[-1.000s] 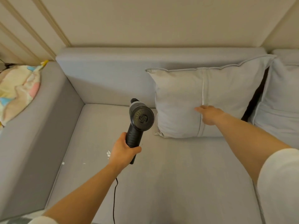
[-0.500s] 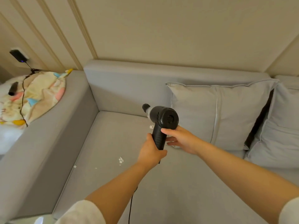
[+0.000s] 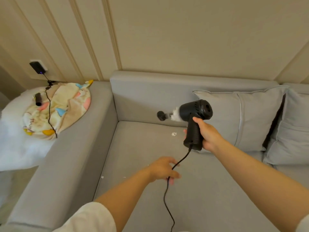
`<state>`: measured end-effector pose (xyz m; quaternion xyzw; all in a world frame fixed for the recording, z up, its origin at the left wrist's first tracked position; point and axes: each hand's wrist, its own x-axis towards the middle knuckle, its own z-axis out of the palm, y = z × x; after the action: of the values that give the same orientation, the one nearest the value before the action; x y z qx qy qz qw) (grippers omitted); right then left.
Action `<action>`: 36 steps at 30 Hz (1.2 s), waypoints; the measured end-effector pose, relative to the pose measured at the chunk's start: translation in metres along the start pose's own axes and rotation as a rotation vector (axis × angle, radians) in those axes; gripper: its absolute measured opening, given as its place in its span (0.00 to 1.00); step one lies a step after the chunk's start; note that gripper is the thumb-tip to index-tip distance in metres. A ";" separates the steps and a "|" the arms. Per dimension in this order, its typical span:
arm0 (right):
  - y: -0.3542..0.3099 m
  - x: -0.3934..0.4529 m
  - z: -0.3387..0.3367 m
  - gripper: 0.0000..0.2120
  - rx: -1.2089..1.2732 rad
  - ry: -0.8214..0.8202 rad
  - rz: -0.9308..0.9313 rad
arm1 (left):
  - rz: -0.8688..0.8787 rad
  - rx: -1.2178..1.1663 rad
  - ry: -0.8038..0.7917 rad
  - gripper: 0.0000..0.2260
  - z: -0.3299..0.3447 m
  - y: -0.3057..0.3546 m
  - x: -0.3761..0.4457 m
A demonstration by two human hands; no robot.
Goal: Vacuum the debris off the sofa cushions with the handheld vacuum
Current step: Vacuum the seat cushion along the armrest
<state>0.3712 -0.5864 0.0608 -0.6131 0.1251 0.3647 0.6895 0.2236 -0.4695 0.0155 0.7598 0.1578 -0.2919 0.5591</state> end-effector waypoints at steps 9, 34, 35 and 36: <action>-0.005 0.029 -0.015 0.21 -0.240 0.170 -0.140 | -0.214 0.182 0.343 0.10 -0.055 -0.084 -0.020; 0.037 0.262 -0.039 0.25 -0.410 0.168 0.088 | -0.391 -0.135 0.555 0.12 -0.053 -0.088 0.114; 0.040 0.264 -0.040 0.25 -0.403 0.173 0.096 | -0.394 -0.134 0.549 0.11 -0.053 -0.088 0.115; 0.042 0.266 -0.041 0.24 -0.394 0.184 0.102 | -0.398 -0.134 0.546 0.09 -0.054 -0.088 0.116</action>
<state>0.5413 -0.5325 -0.1447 -0.7594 0.1445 0.3592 0.5229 0.2783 -0.4005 -0.1124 0.7258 0.4656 -0.1705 0.4769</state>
